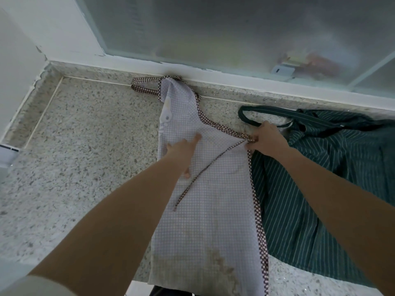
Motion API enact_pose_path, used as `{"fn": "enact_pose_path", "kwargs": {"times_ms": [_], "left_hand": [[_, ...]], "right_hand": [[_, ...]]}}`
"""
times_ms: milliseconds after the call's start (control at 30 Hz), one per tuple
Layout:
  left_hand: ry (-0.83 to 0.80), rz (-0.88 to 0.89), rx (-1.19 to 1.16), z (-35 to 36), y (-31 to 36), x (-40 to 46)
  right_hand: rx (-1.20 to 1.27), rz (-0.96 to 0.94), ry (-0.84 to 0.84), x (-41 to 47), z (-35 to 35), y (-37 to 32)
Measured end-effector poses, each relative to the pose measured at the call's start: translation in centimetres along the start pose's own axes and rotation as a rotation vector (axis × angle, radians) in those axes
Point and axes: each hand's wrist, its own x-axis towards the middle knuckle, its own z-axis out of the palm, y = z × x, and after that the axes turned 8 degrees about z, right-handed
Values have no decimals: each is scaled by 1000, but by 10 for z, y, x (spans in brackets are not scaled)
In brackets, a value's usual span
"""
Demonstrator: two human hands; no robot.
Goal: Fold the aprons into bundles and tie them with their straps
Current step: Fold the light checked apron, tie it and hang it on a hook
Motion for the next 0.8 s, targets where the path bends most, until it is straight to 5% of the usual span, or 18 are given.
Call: {"fn": "enact_pose_path", "kwargs": {"times_ms": [167,333,433,633,800], "left_hand": [[6,-17,17,-4,5,2],[-22,-41,10,-9,10,2],[-1,-49,-7,-8,11,1],[33,-56,-3,-5,12,3],[-8,-75,19,-7,13,4]], "right_hand": [[430,154,172,-5,-11,19],[326,-54,93,-9,3,8],[66,-144,41,-9,16,-2],[-396,72,176,-10,-5,19],[-160,103,209,-11,-12,31]]}}
